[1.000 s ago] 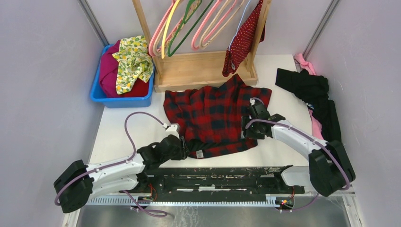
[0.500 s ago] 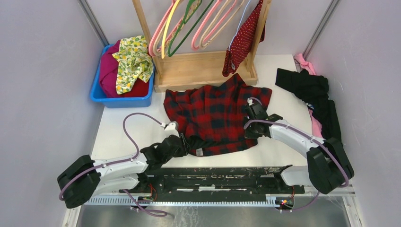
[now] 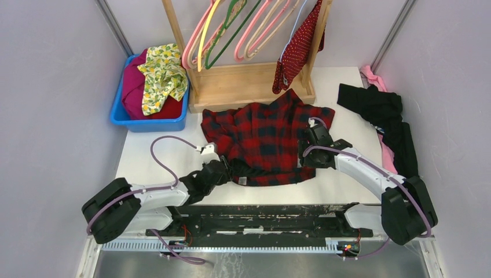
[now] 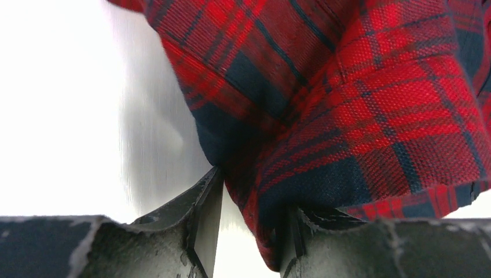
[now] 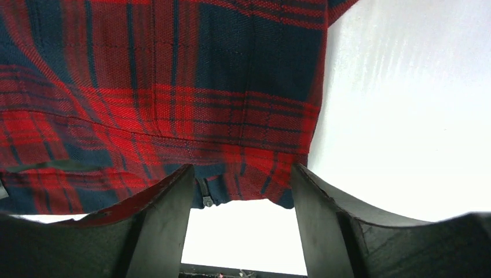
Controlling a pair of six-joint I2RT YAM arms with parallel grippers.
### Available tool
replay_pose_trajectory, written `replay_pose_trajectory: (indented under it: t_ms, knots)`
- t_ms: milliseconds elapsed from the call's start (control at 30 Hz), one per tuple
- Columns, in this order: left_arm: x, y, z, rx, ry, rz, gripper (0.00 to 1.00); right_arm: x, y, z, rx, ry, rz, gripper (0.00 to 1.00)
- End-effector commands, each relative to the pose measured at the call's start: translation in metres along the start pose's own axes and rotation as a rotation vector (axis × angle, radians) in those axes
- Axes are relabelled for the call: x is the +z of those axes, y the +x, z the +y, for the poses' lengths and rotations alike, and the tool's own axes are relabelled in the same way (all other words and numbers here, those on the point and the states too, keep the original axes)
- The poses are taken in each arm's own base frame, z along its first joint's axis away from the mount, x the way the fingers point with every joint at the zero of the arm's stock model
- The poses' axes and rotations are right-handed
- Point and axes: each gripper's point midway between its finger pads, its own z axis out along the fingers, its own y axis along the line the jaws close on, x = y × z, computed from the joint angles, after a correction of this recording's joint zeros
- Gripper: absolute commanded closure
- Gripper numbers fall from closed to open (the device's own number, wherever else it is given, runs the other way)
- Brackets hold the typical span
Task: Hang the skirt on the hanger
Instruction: Flatten out the skirt at the center of the board.
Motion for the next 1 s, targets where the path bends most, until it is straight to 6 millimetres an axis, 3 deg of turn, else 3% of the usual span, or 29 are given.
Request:
replay_pose_trajectory:
  t_ms: [0,267,433,567,633,767,833,967]
  knots:
    - [0.011,0.013,0.034,0.086,-0.103,0.061,0.55,-0.006,-0.02,0.021,-0.016,-0.084,-0.02,0.31]
    - [0.012,0.039,0.033,0.084,-0.013,0.139,0.56,-0.003,-0.037,0.061,-0.079,-0.156,-0.03,0.24]
    - [0.01,0.046,0.038,0.082,-0.008,0.154,0.57,0.015,-0.028,0.074,-0.1,-0.144,0.028,0.23]
    - [0.008,0.048,0.039,0.081,-0.005,0.159,0.57,0.038,-0.016,0.068,-0.123,-0.059,0.082,0.23]
    - [0.007,0.048,0.04,0.081,-0.002,0.159,0.57,0.048,-0.011,0.063,-0.133,-0.02,0.1,0.26]
    - [0.006,0.048,0.043,0.081,-0.008,0.151,0.57,0.052,-0.009,0.065,-0.125,-0.03,0.089,0.44]
    - [0.005,0.048,0.045,0.08,-0.015,0.149,0.57,0.044,-0.016,0.067,-0.118,-0.043,0.059,0.5]
    - [0.005,0.047,0.048,0.075,-0.028,0.141,0.57,0.019,-0.034,0.069,-0.11,-0.058,-0.014,0.54]
